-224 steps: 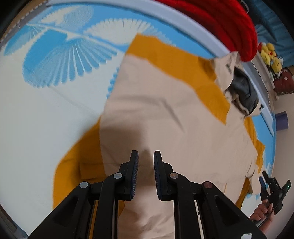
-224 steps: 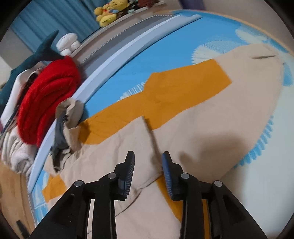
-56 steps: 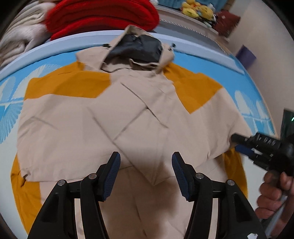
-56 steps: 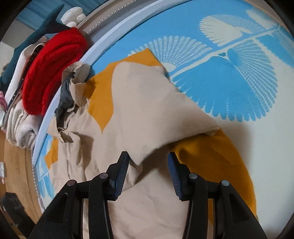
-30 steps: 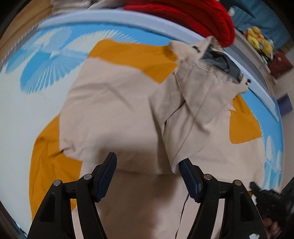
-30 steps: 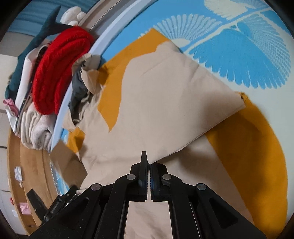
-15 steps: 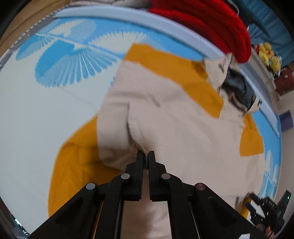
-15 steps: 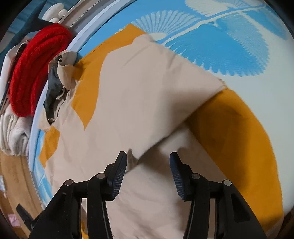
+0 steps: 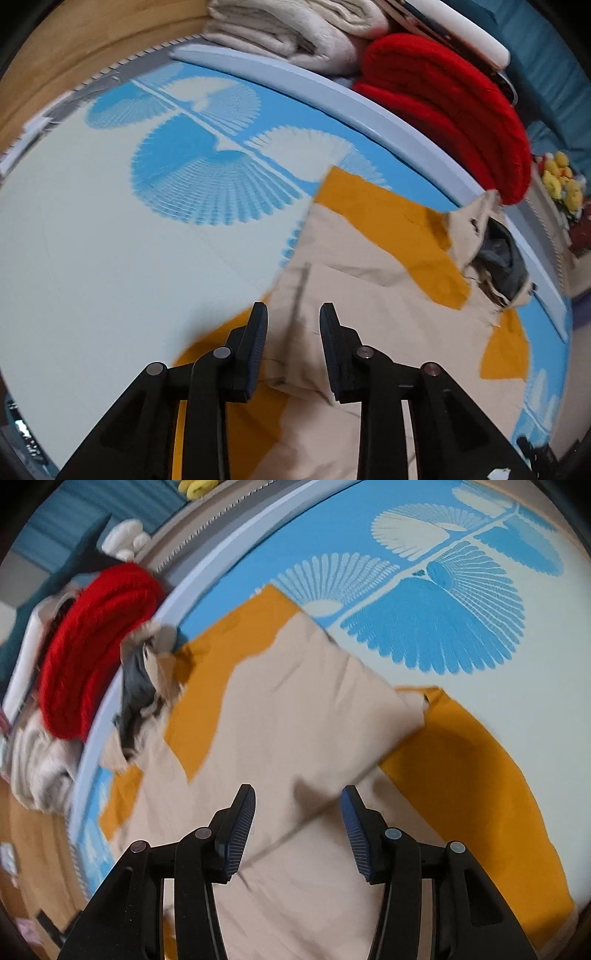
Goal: Fold large clothes
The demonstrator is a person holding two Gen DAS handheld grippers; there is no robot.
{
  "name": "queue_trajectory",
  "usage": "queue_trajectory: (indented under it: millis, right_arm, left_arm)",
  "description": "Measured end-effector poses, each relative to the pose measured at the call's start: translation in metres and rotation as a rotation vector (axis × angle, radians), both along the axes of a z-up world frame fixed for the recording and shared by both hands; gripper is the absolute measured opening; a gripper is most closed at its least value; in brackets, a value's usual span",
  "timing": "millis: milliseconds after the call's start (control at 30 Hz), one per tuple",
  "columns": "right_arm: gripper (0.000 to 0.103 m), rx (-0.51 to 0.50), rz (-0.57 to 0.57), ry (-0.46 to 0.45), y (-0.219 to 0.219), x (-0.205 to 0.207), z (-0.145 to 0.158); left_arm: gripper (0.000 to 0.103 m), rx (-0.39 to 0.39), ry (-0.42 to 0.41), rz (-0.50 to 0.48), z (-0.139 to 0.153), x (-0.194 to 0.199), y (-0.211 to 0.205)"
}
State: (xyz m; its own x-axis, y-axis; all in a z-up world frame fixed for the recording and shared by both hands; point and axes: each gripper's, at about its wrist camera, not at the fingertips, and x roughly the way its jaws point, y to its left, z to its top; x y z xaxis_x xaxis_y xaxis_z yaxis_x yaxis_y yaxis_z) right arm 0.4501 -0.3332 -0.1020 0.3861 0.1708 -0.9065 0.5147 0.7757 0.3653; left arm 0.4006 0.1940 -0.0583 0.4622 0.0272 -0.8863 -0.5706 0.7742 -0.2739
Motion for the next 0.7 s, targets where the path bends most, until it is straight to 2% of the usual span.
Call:
queue_trajectory:
  millis: [67,133,300,367,467,567,600,700]
  right_arm:
    - [0.050,0.050,-0.007,-0.023,-0.007,0.009,-0.005]
    - [0.050,0.075,-0.013,-0.023,-0.015,0.017,-0.013]
    - [0.050,0.101,-0.041,0.079,-0.033,0.023,-0.042]
    - [0.050,0.044,-0.048,0.135,-0.039,0.023,-0.048]
    - [0.050,0.004,-0.092,0.137,-0.046,0.022,-0.043]
    - [0.050,-0.077,-0.068,0.062,-0.035,0.024,-0.020]
    - [0.050,-0.094,-0.037,0.000,-0.025,0.026,-0.008]
    - [0.050,-0.071,0.077,-0.078,-0.002,0.035,0.000]
  left_arm:
    - [0.026,-0.098,0.014,-0.024,-0.016,0.004,-0.003]
    - [0.024,-0.159,0.051,-0.033,-0.033,0.008,-0.005]
    - [0.024,-0.220,0.181,-0.032,-0.070,0.008,-0.010]
    - [0.024,-0.219,0.203,-0.018,-0.072,0.006,-0.007]
    - [0.026,-0.181,0.164,-0.023,-0.054,0.005,-0.008]
    - [0.028,-0.126,0.114,-0.068,-0.039,0.009,-0.014]
    - [0.028,-0.110,0.101,-0.085,-0.036,0.010,-0.017]
    - [0.028,-0.112,0.099,-0.110,-0.040,0.015,-0.022]
